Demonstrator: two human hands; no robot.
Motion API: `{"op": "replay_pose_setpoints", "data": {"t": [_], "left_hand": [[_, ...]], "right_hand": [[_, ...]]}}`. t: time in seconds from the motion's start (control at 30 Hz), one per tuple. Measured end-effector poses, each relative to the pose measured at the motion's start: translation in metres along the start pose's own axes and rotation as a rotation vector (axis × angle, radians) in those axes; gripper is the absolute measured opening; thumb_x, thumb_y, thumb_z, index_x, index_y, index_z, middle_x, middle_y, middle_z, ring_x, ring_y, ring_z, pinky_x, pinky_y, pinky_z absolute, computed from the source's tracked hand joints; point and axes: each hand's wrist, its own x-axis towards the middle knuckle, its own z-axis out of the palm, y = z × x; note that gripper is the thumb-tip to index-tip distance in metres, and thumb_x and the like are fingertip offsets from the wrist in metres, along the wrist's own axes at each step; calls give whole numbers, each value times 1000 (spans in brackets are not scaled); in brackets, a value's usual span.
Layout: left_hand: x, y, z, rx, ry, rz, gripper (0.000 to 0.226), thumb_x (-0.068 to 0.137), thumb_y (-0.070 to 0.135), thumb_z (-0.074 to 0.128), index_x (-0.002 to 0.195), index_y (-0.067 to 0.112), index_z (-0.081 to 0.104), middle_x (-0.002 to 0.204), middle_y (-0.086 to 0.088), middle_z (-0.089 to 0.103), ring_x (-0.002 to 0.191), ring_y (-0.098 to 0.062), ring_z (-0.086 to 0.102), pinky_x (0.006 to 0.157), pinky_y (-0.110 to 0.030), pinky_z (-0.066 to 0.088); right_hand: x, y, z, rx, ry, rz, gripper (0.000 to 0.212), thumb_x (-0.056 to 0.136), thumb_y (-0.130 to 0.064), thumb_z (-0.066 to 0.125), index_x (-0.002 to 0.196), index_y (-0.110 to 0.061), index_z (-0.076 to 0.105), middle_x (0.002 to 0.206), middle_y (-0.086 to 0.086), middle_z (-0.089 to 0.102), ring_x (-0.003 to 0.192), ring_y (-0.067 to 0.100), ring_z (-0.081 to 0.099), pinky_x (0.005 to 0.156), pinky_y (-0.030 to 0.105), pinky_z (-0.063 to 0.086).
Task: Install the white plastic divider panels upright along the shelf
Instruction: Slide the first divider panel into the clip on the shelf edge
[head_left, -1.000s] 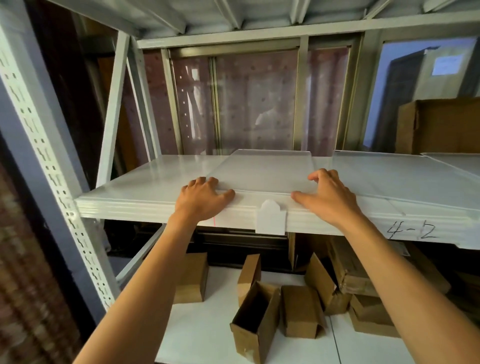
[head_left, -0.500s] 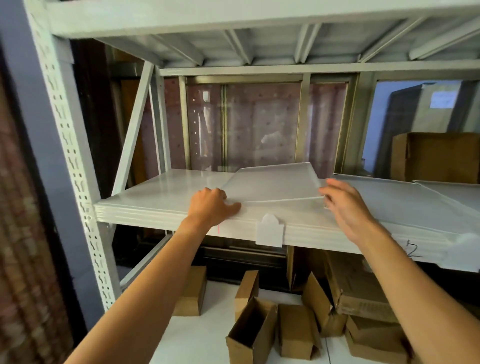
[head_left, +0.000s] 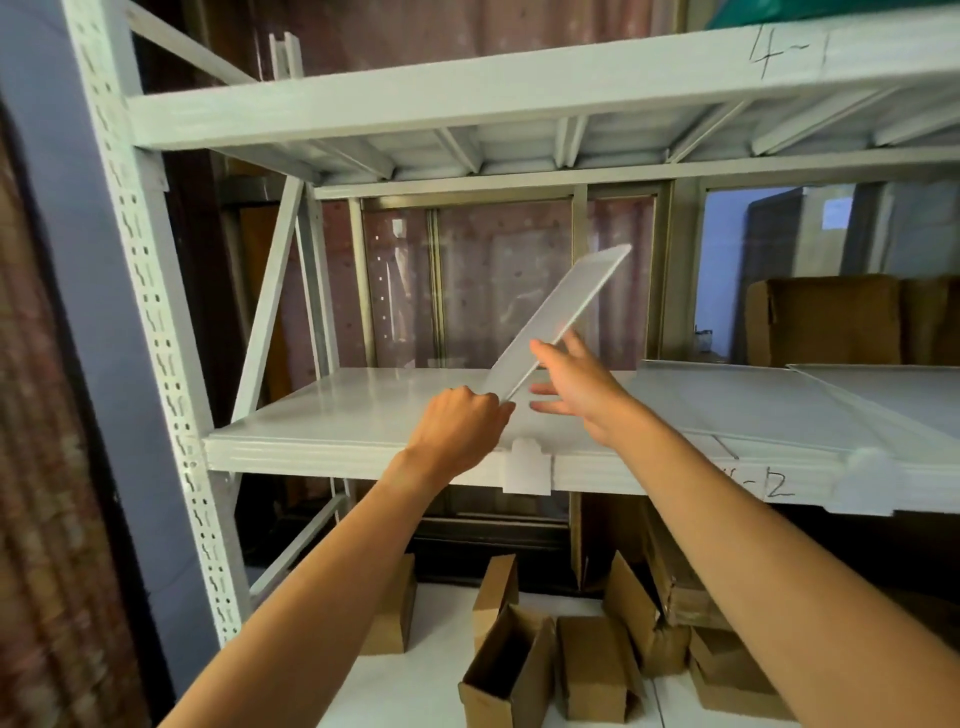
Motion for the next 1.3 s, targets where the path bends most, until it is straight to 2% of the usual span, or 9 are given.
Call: {"op": "replay_pose_setpoints", "data": {"t": [0.07, 0.17, 0.27, 0.37, 0.47, 0.6, 0.93, 1.1, 1.3], "left_hand": [[4, 3, -5, -63, -10, -51, 40, 104, 39, 44, 105, 11, 73, 81, -12, 71, 72, -35, 64, 62, -38, 50], [14, 7, -13, -213, -62, -113, 37, 100, 43, 53, 122, 19, 71, 96, -9, 76, 91, -30, 67, 78, -36, 51], [21, 6, -20, -372, -86, -170, 40, 94, 47, 61, 123, 20, 70, 90, -6, 77, 84, -21, 72, 88, -38, 54], [24, 11, -28, -503, -92, -214, 39, 95, 44, 62, 122, 17, 66, 76, -6, 77, 69, -11, 72, 80, -30, 52], [25, 19, -34, -579, -80, -228, 33, 97, 35, 61, 122, 13, 63, 81, -8, 77, 69, -14, 72, 75, -31, 53], [28, 24, -30, -657, -51, -253, 33, 98, 28, 61, 126, 10, 62, 90, -11, 77, 77, -22, 73, 83, -42, 57], [41, 27, -23, -755, 16, -285, 26, 96, 23, 63, 118, 10, 65, 93, -7, 77, 63, -17, 73, 72, -40, 62], [39, 28, -14, -798, 31, -291, 29, 96, 21, 64, 123, 7, 64, 100, -9, 76, 62, -18, 73, 73, -42, 62], [39, 26, -11, -816, 41, -281, 29, 97, 21, 63, 123, 9, 63, 100, -7, 76, 62, -17, 73, 74, -41, 62]], "right_hand": [[-3, -4, 11, -116, 5, 17, 54, 98, -48, 47, 147, -30, 32, 130, 3, 54, 98, 26, 68, 77, 41, 63], [-5, -15, 23, -250, 16, 12, 44, 100, -33, 40, 142, -21, 34, 125, 12, 57, 89, 28, 69, 69, 43, 63], [-5, -28, 28, -406, 73, -6, 51, 98, -21, 37, 148, -15, 29, 125, 17, 57, 88, 30, 66, 64, 40, 62], [0, -36, 28, -522, 136, -59, 49, 98, -23, 37, 147, -15, 33, 127, 16, 59, 97, 33, 62, 73, 37, 54], [4, -41, 28, -601, 148, -80, 46, 101, -22, 37, 146, -12, 34, 128, 17, 58, 92, 30, 55, 70, 34, 44], [6, -43, 25, -648, 154, -78, 54, 103, -24, 35, 154, -14, 23, 124, 18, 59, 87, 30, 59, 65, 34, 48], [16, -48, 19, -725, 199, -118, 48, 104, -23, 34, 151, -13, 29, 127, 16, 59, 86, 28, 53, 66, 34, 44], [17, -40, 21, -710, 192, -113, 52, 104, -24, 34, 154, -16, 24, 127, 16, 60, 104, 33, 60, 74, 37, 48], [20, -39, 22, -701, 183, -119, 54, 104, -25, 33, 155, -19, 21, 120, 16, 62, 94, 31, 59, 69, 35, 44]]}}
